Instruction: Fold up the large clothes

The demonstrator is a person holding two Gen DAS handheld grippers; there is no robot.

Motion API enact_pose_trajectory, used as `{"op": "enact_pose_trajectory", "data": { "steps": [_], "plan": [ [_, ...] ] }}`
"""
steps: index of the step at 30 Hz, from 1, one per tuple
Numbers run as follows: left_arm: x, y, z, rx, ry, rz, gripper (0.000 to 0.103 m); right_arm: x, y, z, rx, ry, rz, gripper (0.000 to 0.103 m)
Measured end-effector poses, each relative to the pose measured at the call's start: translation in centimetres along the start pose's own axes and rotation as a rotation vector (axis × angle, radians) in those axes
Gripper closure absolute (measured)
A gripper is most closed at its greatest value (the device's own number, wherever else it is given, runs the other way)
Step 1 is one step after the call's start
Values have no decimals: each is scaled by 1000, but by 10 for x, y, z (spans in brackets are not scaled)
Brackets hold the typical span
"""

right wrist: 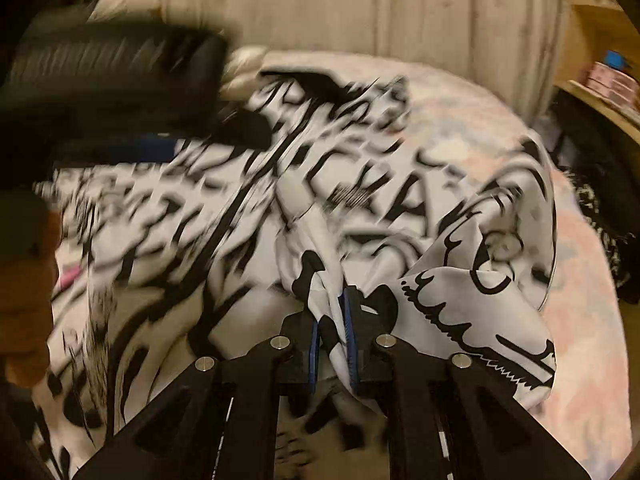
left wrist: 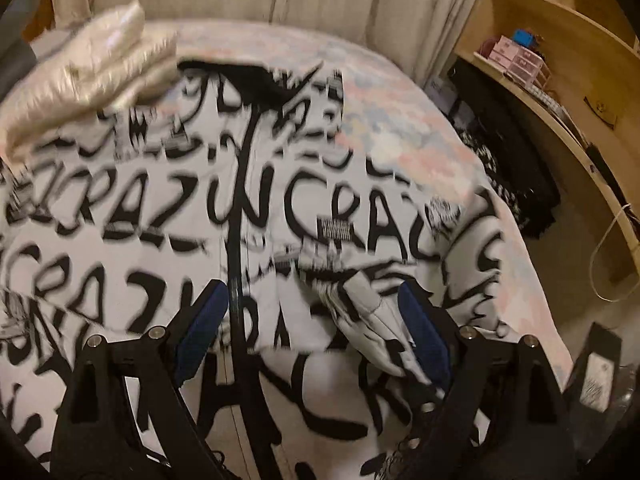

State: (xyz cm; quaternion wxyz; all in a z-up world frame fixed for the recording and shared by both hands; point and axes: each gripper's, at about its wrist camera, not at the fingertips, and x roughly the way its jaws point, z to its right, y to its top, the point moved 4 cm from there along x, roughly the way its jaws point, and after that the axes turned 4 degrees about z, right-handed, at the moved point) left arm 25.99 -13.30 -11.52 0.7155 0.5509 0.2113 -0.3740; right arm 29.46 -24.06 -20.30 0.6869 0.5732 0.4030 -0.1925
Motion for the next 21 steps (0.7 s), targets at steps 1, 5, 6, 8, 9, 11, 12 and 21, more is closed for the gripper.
{"op": "enact_pose_trajectory", "data": {
  "steps": [1, 5, 6, 8, 9, 11, 12, 21],
  "plan": [
    [4, -4, -4, -18, -20, -21, 18, 1, -8, -5, -8, 0, -8, 85],
    [12, -16, -15, -90, -87, -75, 18, -16, -25, -7, 13, 0, 25, 51],
    [15, -17, -16, -107, -107, -89, 18, -24, -28, -4, 23, -7, 49, 35],
    [18, -19, -17, -136, -145, -113, 18, -34, -32, -6, 29, -24, 90, 25],
    [20, -21, -17, -140, -161, -121, 18, -42, -35, -3, 35, -20, 103, 25],
    [25, -22, -13, -136, -173, -137, 18, -49, -40, -1, 63, -7, 113, 25],
    [28, -22, -11, -133, -172, -144, 18, -54, -44, 2, 78, 0, 116, 25],
    [77, -31, 8, -75, -117, -251, 75, -91, -59, 5, 162, -8, 203, 25]
  ]
}}
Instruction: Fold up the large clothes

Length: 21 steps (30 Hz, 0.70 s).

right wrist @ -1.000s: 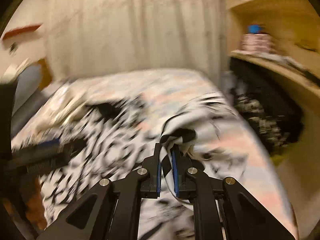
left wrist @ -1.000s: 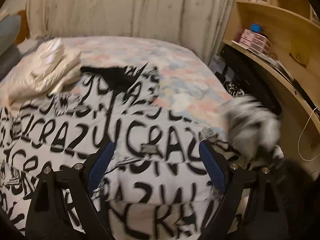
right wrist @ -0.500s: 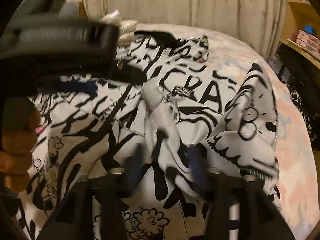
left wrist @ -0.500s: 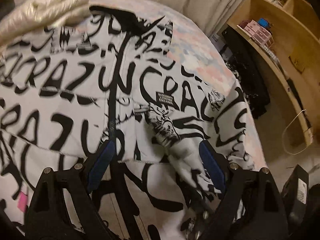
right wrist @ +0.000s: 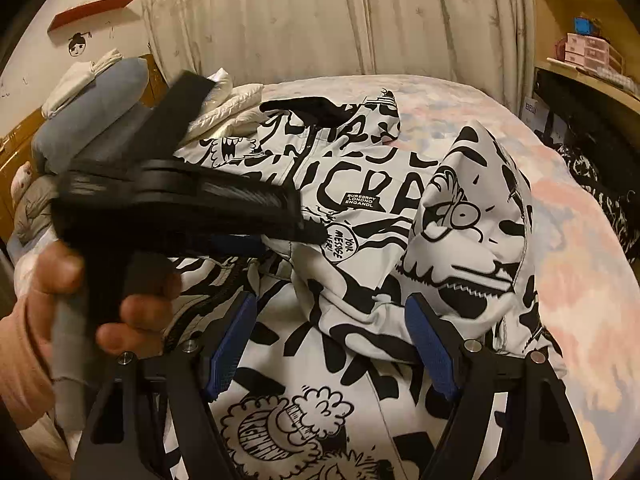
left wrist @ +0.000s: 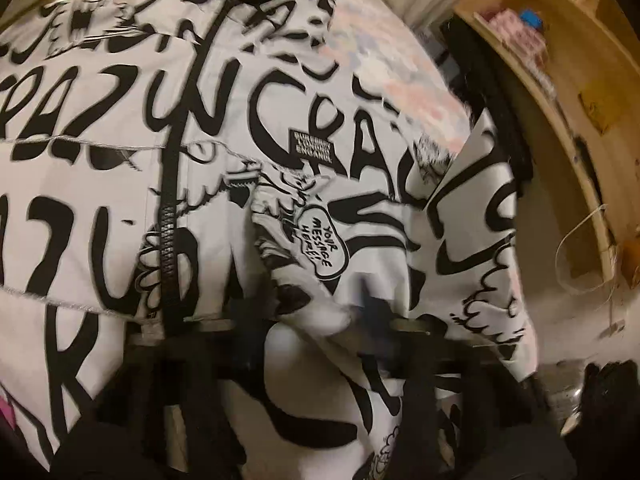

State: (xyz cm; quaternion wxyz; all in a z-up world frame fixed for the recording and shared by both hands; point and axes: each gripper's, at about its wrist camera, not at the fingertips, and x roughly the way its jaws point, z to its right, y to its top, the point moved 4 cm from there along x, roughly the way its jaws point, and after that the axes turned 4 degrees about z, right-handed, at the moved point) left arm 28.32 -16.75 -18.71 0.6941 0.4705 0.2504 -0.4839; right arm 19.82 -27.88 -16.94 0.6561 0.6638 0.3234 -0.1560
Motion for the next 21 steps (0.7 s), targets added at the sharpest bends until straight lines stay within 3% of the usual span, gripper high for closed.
{"op": "enact_pose_trajectory", "data": {
  "steps": [3, 4, 7, 12, 14, 18, 21],
  "plan": [
    [-12, 5, 19, 106, 52, 68, 83, -14, -5, 0, 6, -8, -8, 26],
    [-23, 10, 29, 160, 77, 119, 90, -15, -1, -5, 11, -9, -5, 25],
    [-67, 26, 49, 260, 109, 277, 90, -30, 0, -1, 54, -1, 4, 26],
    [-143, 54, 37, 295, 197, 532, 91, -56, 10, -5, 116, 26, 19, 25],
    [-163, 62, 14, 268, 218, 588, 91, -64, 9, 1, 144, 34, 14, 25],
    [-150, 64, -49, 167, 256, 524, 88, -70, 3, 15, 183, 11, -24, 22],
    [-107, 53, -101, 96, 290, 349, 87, -59, 4, 32, 212, -17, -70, 18]
  ]
}}
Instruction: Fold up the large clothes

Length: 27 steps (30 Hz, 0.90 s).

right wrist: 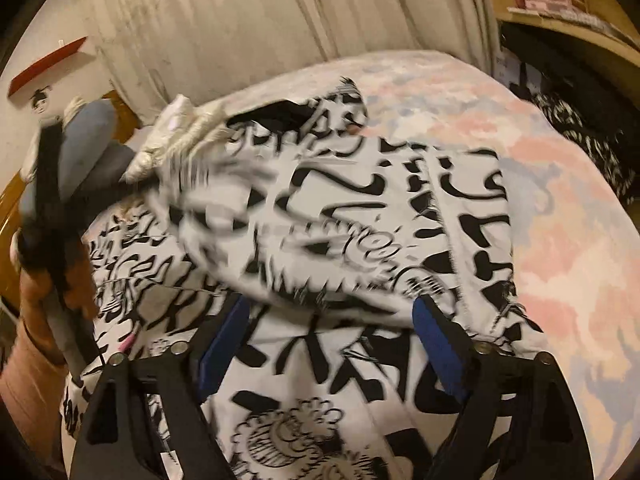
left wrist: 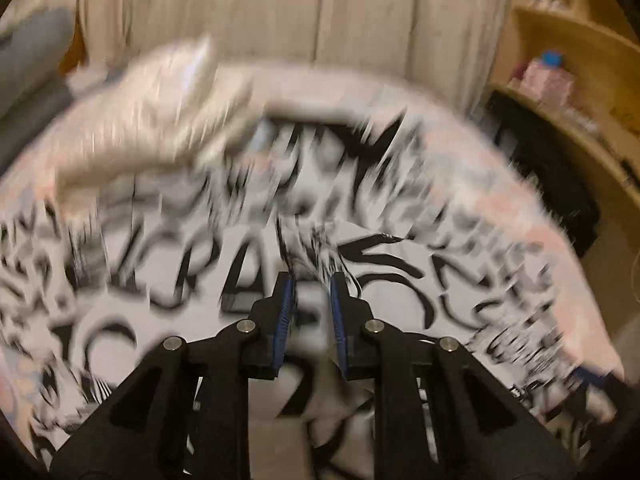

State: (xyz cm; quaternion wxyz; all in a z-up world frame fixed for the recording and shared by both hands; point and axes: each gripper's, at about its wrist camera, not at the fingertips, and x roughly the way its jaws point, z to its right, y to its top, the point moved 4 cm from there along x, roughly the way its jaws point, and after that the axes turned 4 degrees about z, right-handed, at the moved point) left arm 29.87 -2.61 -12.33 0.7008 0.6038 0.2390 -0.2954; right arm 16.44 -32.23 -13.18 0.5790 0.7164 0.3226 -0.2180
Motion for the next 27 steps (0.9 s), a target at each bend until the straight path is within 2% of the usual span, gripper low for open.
{"op": "enact_pose_trajectory", "data": {
  "steps": [1, 3, 4, 6, 9, 11, 13, 14, 17, 20, 21, 22, 23, 25, 26, 27],
  "plan": [
    [10, -9, -7, -19, -10, -52, 86, 1, 0, 6, 10, -8, -16, 18],
    [25, -21, -23, -87, -58, -146, 73, 2, 4, 14, 27, -26, -40, 18],
    [27, -23, -28, -109, -72, -154, 69, -4, 6, 24, 39, -40, -45, 18],
    [26, -21, -35, -137, -87, -140, 49, -3, 19, 41, 61, -60, -49, 17],
    [25, -11, -38, -159, -129, -119, 33, 25, 62, 68, 105, -122, -39, 16],
    [35, -4, -43, -145, -118, -129, 32, 52, 99, 97, 142, -168, -38, 16],
    [48, 2, -41, -123, -84, -155, 32, 73, 122, 127, 200, -188, -50, 16],
    [55, 3, -43, -115, -77, -173, 32, 96, 135, 137, 223, -197, -57, 16],
    [77, -1, -38, -95, -70, -226, 32, 139, 155, 171, 273, -217, -84, 16],
    [93, -4, -31, -77, -49, -253, 32, 177, 161, 193, 278, -235, -137, 16],
    [96, -4, -29, -67, -37, -249, 36, 188, 160, 197, 284, -222, -156, 16],
    [98, -3, -24, -50, -25, -242, 44, 199, 157, 200, 295, -204, -176, 19],
    [99, -3, -21, -35, -29, -239, 72, 207, 152, 199, 301, -191, -185, 26],
    [97, 3, -13, 1, 0, -215, 82, 216, 150, 197, 270, -193, -184, 73],
    [94, 6, -12, 9, 4, -189, 96, 216, 151, 195, 243, -211, -175, 81],
    [89, 11, -9, 16, 6, -150, 96, 212, 156, 193, 219, -224, -147, 97]
  ]
}}
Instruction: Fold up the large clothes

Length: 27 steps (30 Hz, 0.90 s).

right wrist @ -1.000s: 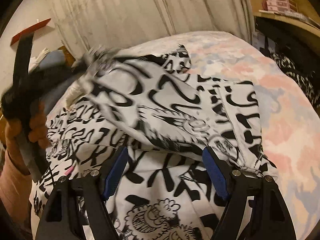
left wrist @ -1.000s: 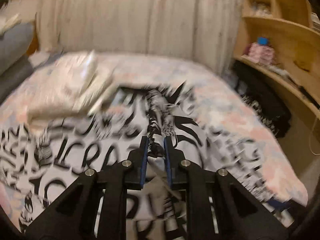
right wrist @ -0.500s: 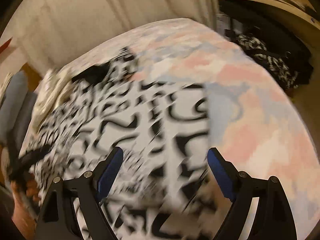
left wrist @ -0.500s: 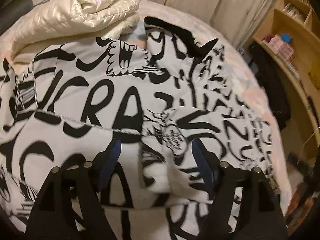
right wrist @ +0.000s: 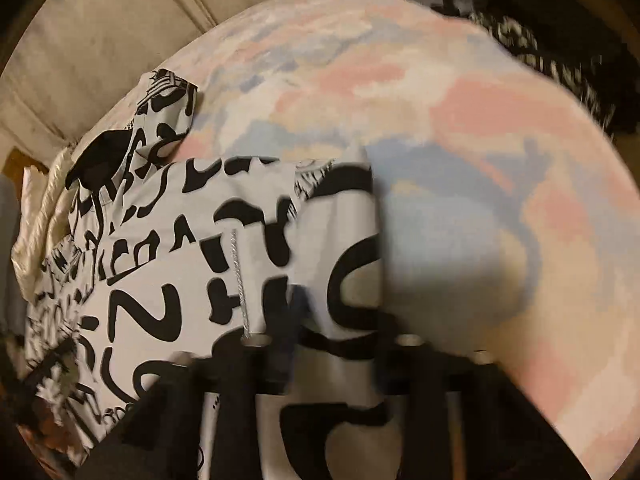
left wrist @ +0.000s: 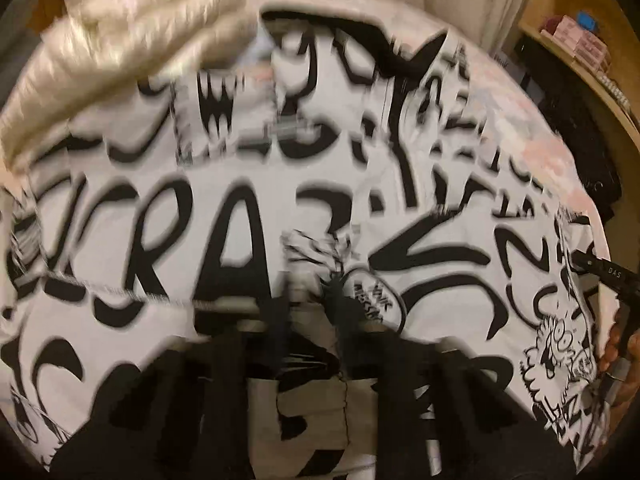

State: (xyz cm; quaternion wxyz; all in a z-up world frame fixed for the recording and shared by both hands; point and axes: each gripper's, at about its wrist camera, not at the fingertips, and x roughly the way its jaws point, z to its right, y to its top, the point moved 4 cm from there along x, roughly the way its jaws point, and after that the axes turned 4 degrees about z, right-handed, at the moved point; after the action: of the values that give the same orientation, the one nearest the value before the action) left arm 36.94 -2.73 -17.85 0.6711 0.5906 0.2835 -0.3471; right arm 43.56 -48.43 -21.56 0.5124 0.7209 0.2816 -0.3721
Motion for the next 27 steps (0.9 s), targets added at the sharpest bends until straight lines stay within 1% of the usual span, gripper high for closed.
{"op": "enact_pose_trajectory", "data": {
  "steps": [2, 4, 5, 7, 9, 11, 12, 13, 14, 15, 16, 17, 19, 20, 21, 22, 24, 26, 27],
  "plan": [
    [-15, 8, 3, -6, -4, 90, 96, -17, 10, -3, -7, -17, 104, 98],
    [-20, 10, 5, 1, 26, 145, 97, -30, 17, 1, 15, -24, 186, 98],
    [-16, 7, 5, 12, 47, 143, 96, -25, 18, 4, 13, -38, 176, 98],
    [-1, -2, 6, 38, 81, 100, 96, 0, 11, 6, -29, -100, 87, 98],
    [7, -8, 3, 38, 94, 76, 94, 5, 7, 2, -58, -128, 60, 97],
    [2, -6, 0, 22, 90, 70, 93, -6, 10, -3, -58, -133, 54, 85],
    [-2, -5, -1, 18, 91, 65, 89, -14, 11, -6, -54, -122, 53, 69],
    [-7, -3, -1, 22, 92, 59, 86, -25, 10, -11, -56, -106, 69, 55],
    [-13, -2, -1, 32, 91, 59, 77, -41, 8, -15, -65, -103, 104, 49],
    [-18, -3, 1, 38, 79, 67, 64, -58, 8, -21, -78, -118, 149, 40],
    [-27, -2, 2, 36, 65, 82, 58, -70, 5, -27, -87, -129, 180, 37],
    [-39, -2, 2, 24, 53, 105, 53, -84, 2, -33, -95, -134, 203, 37],
    [-58, -3, 6, 4, 19, 149, 53, -107, -9, -45, -97, -76, 218, 37],
    [-64, -5, 10, 4, 11, 152, 53, -117, -18, -52, -94, -58, 216, 37],
    [-68, -6, 16, 7, -1, 149, 53, -122, -27, -63, -91, -36, 201, 37],
    [-72, -9, 23, 10, -12, 142, 53, -128, -39, -70, -86, 4, 184, 37],
    [-75, -20, 38, 5, -35, 122, 53, -130, -63, -98, -86, 93, 132, 37],
    [-69, -31, 53, 19, -61, 98, 53, -129, -88, -124, -121, 141, 89, 37],
    [-65, -38, 60, 32, -62, 84, 53, -127, -100, -138, -145, 159, 70, 37]
  ]
}}
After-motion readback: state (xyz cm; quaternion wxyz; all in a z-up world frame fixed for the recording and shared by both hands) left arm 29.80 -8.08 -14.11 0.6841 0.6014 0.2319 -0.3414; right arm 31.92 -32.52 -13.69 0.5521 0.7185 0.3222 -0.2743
